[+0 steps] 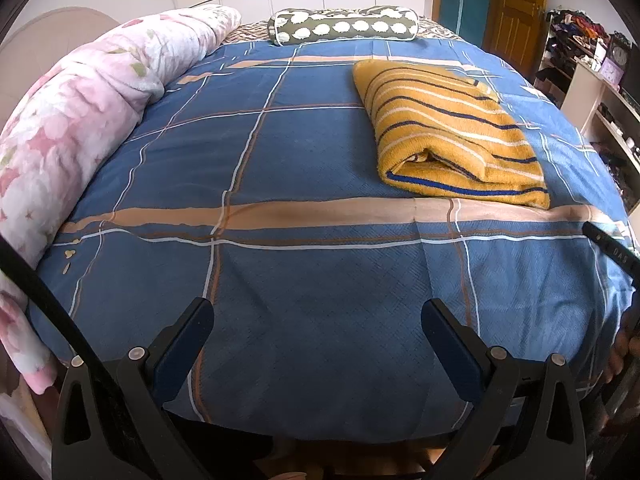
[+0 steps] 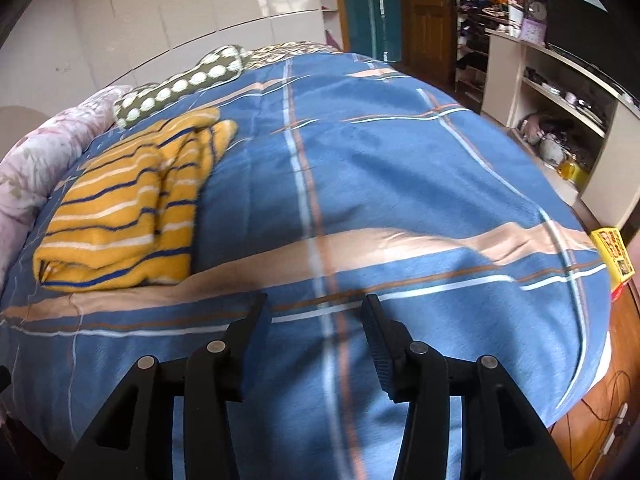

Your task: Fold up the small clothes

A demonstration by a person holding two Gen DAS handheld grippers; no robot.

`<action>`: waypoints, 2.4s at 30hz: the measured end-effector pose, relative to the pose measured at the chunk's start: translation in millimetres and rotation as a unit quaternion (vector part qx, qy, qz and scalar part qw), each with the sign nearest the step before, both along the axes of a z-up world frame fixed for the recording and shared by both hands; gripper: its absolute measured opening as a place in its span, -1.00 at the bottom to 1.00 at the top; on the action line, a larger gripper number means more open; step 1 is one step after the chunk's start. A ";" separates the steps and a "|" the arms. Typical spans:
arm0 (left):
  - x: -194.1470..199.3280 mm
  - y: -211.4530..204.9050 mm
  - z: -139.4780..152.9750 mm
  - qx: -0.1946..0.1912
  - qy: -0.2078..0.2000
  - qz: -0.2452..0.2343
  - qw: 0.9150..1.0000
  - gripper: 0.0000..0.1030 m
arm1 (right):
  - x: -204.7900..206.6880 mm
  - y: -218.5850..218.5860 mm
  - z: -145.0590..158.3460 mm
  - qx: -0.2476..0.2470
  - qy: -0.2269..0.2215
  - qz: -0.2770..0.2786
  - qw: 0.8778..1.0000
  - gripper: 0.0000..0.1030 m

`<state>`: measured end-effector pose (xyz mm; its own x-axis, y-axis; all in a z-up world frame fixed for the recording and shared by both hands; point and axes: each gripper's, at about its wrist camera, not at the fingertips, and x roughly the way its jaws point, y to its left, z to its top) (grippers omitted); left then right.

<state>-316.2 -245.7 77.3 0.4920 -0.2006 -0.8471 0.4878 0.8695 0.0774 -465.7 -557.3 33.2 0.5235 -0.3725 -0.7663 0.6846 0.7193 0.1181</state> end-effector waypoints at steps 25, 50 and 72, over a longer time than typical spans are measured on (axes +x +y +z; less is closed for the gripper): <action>11.4 -1.7 -14.5 -0.003 0.024 0.009 1.000 1.00 | 11.0 -49.1 -0.6 -0.040 0.046 -0.033 0.998 0.19; 65.6 63.6 -22.4 -0.047 0.041 0.111 0.992 1.00 | 59.5 -98.8 -19.7 -0.026 0.060 -0.055 0.996 0.95; 12.9 51.3 12.3 -0.051 0.003 0.041 0.998 1.00 | 234.7 4.2 21.1 0.095 -0.003 0.174 0.980 -0.93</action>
<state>-303.4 -194.4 89.5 0.5059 -0.2448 -0.8272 0.4152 0.9096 -0.0152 -231.1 -553.1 54.3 0.5984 -0.0214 -0.8009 0.4009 0.8735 0.2762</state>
